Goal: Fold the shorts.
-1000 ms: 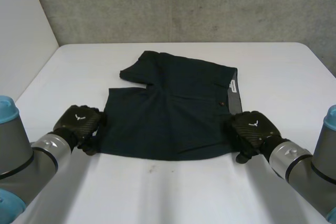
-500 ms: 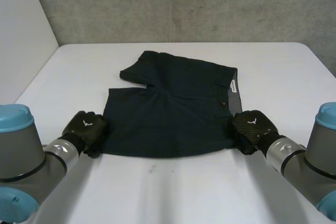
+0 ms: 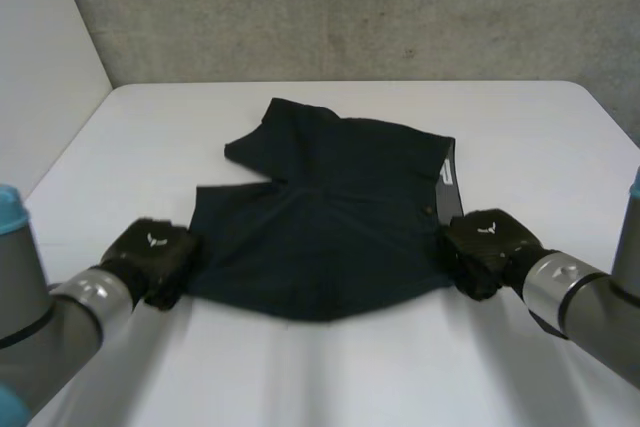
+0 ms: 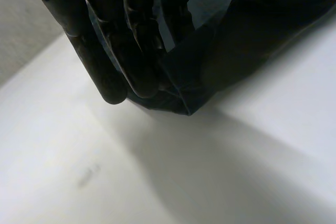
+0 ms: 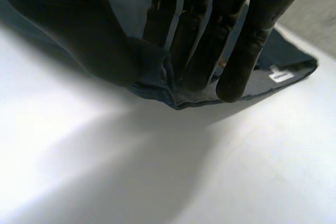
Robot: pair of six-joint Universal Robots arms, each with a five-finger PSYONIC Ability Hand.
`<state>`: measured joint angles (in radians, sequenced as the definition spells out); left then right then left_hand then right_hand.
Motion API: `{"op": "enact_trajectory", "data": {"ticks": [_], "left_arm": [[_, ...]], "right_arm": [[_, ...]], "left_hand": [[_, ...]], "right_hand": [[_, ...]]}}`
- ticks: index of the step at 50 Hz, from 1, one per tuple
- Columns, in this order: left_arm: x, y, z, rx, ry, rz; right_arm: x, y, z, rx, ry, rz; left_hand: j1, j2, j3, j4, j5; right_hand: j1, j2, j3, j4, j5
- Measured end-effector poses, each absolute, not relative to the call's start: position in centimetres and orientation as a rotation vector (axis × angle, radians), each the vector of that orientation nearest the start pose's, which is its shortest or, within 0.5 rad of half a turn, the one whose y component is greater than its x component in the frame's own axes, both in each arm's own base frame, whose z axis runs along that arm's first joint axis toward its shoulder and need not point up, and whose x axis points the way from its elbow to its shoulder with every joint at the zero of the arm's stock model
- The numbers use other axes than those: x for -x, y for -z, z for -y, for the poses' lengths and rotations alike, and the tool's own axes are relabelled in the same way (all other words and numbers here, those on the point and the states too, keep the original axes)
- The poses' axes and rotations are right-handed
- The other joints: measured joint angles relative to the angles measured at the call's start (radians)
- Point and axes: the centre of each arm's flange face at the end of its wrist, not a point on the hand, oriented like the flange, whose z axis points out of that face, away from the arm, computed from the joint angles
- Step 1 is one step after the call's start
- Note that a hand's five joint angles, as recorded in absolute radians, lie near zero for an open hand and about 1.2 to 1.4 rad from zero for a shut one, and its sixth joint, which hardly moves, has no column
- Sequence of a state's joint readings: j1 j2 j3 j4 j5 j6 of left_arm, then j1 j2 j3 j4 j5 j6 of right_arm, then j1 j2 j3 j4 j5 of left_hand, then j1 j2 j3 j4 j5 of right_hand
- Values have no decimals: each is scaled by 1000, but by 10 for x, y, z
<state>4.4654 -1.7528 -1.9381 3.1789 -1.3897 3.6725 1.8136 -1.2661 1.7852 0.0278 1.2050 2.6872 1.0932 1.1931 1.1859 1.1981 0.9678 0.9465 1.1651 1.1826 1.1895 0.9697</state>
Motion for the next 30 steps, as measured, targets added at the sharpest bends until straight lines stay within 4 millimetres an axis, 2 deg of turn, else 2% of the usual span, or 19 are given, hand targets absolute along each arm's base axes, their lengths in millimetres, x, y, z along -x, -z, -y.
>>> {"op": "enact_trajectory", "data": {"ticks": [4, 6, 7, 8, 9, 10, 14, 17, 20, 22, 24, 27, 29, 30], "left_arm": [[201, -171, 189, -1209, 1461, -2534], [194, -175, 165, -1267, 1319, -2590], [194, -175, 165, -1267, 1319, -2590], [191, -177, 153, -1306, 1237, -2611], [187, -179, 138, -1360, 1135, -2630], [184, -181, 129, -1397, 1075, -2635], [180, -188, 117, -1471, 1004, -2606], [181, -198, 128, -1474, 1107, -2518], [186, -207, 151, -1435, 1271, -2413], [193, -213, 174, -1397, 1411, -2329], [206, -219, 202, -1354, 1580, -2233], [232, -224, 240, -1305, 1781, -2126], [249, -223, 260, -1276, 1873, -2078], [252, -223, 263, -1272, 1883, -2073]], "right_arm": [[-222, -169, 223, 1219, 1312, -2343], [-215, -175, 202, 1355, 1149, -2379], [-215, -175, 202, 1355, 1149, -2379], [-213, -176, 198, 1383, 1114, -2383], [-205, -181, 176, 1506, 937, -2388], [-200, -184, 167, 1555, 856, -2382], [-190, -193, 155, 1626, 731, -2344], [-186, -203, 168, 1573, 818, -2321], [-187, -212, 190, 1458, 975, -2312], [-188, -215, 211, 1355, 1089, -2307], [-190, -215, 235, 1254, 1199, -2305], [-191, -211, 259, 1176, 1297, -2317], [-194, -205, 282, 1123, 1388, -2344], [-195, -205, 284, 1119, 1396, -2347]], "left_hand": [[0, 0, 0, 0, 0], [0, 0, 0, 0, 0], [0, 0, 0, 0, 0], [0, 0, 0, 0, 0], [0, 0, 0, 0, 0], [0, 0, 0, 0, 0], [0, 0, 0, 1, 0], [0, 0, 4, 1, 0], [0, 1, 4, 1, 0], [0, 1, 4, 1, 0], [0, 1, 4, 1, 0], [0, 1, 4, 1, 0], [0, 2, 4, 1, 0], [0, 2, 4, 1, 0]], "right_hand": [[0, 0, 0, 0, 0], [0, 0, 0, 0, 0], [0, 0, 0, 0, 0], [0, 0, 0, 0, 0], [0, 0, 0, 0, 0], [0, 0, 0, 0, 0], [0, 0, 0, 0, 0], [0, 0, 0, 0, 0], [0, 0, 0, 0, 2], [0, 0, 0, 0, 7], [0, 0, 0, 0, 9], [0, 0, 0, 0, 10], [0, 0, 0, 0, 12], [0, 0, 0, 0, 13]]}}
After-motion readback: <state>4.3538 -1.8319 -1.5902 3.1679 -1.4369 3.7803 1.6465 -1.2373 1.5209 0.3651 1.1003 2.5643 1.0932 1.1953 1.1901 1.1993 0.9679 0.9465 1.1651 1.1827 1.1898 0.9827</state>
